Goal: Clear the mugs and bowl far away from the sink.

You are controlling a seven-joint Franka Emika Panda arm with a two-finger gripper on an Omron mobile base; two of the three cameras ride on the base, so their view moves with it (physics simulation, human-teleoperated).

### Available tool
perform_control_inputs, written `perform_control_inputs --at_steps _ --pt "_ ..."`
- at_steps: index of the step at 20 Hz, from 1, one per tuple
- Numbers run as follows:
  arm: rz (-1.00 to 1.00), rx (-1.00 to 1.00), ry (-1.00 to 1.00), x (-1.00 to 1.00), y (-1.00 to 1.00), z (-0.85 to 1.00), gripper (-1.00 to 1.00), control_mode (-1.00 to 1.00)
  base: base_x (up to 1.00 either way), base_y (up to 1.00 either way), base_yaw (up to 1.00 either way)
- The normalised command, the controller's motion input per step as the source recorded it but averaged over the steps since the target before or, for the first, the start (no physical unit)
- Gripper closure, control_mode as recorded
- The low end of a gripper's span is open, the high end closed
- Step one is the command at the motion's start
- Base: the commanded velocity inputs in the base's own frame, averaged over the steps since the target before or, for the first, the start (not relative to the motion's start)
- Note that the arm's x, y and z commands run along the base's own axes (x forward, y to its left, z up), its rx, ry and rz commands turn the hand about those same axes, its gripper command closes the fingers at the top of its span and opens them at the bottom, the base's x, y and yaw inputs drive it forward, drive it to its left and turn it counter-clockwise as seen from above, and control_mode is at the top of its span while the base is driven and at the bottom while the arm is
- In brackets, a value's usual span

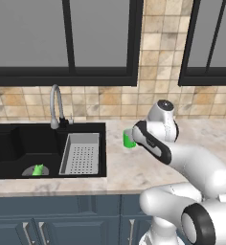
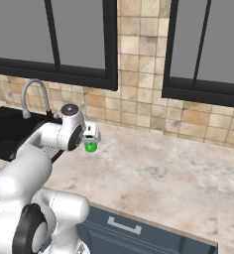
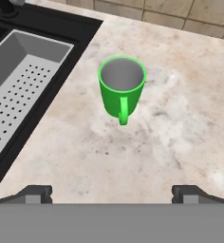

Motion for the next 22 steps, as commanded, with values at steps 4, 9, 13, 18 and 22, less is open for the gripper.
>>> perform_control_inputs --at_steps 4,9,13,18,22 --pt "0.00 0.00 0.00 0.24 0.00 -0.19 -1.00 -1.00 0.00 0.00 0.00" --pt "0.00 0.00 0.00 0.19 0.00 -0.30 -1.00 -1.00 0.00 0.00 0.00" --pt "0.00 0.00 -0.01 0.28 0.00 -0.21 -1.00 -1.00 0.00 0.00 0.00" --pt "0.00 0.00 -0.02 0.30 0.00 -0.13 -1.00 -1.00 0.00 0.00 0.00" --pt "0.00 0.00 0.00 0.19 0.00 -0.17 -1.00 -1.00 0.00 0.00 0.00"
